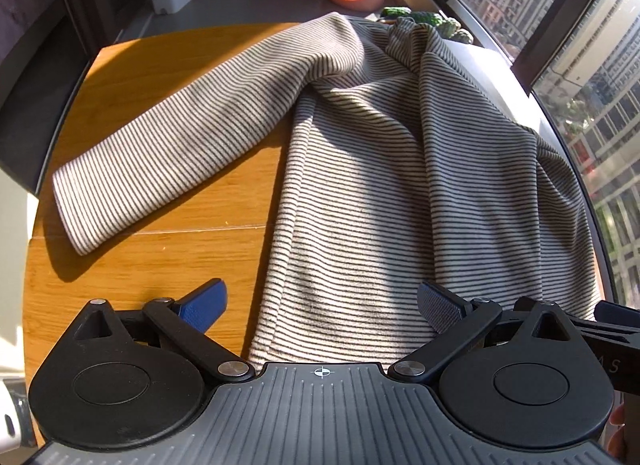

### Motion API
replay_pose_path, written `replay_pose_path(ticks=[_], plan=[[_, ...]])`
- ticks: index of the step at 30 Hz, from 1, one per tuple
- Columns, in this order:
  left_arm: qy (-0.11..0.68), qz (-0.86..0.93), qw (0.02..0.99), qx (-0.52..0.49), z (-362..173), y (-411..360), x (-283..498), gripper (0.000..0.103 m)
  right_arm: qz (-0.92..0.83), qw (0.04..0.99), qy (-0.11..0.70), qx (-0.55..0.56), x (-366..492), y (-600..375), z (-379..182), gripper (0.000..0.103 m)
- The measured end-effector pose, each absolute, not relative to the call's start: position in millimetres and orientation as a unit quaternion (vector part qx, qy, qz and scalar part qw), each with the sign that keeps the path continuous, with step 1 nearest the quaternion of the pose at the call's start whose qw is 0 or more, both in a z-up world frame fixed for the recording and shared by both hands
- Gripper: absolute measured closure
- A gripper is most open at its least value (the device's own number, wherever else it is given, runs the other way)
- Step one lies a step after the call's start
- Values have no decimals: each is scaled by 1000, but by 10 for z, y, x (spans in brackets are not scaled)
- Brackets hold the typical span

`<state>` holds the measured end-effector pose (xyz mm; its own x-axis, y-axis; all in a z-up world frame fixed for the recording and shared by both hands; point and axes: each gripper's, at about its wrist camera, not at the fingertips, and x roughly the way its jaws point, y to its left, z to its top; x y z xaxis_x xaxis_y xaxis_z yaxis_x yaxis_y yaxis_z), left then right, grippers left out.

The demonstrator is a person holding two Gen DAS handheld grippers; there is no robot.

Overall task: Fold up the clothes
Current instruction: 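Move both tools onto the striped sweater and reach toward its hem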

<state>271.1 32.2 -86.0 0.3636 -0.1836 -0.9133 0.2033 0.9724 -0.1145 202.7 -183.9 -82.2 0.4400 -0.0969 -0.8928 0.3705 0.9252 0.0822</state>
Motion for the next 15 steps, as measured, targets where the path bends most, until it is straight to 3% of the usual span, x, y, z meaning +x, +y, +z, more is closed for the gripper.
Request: replay_pose_path(ticks=[6, 12, 15], plan=[[568, -101, 817, 13, -1106, 124, 2814, 0, -77, 872, 451, 176, 2198, -2078, -790, 0], [545, -65, 835, 33, -1225, 43, 2798, 0, 17, 872, 455, 181, 2581, -2197, -937, 0], [532, -63, 843, 33, -1234, 43, 2742, 0, 36, 850, 480, 213, 2771, -2305, -1119, 12]])
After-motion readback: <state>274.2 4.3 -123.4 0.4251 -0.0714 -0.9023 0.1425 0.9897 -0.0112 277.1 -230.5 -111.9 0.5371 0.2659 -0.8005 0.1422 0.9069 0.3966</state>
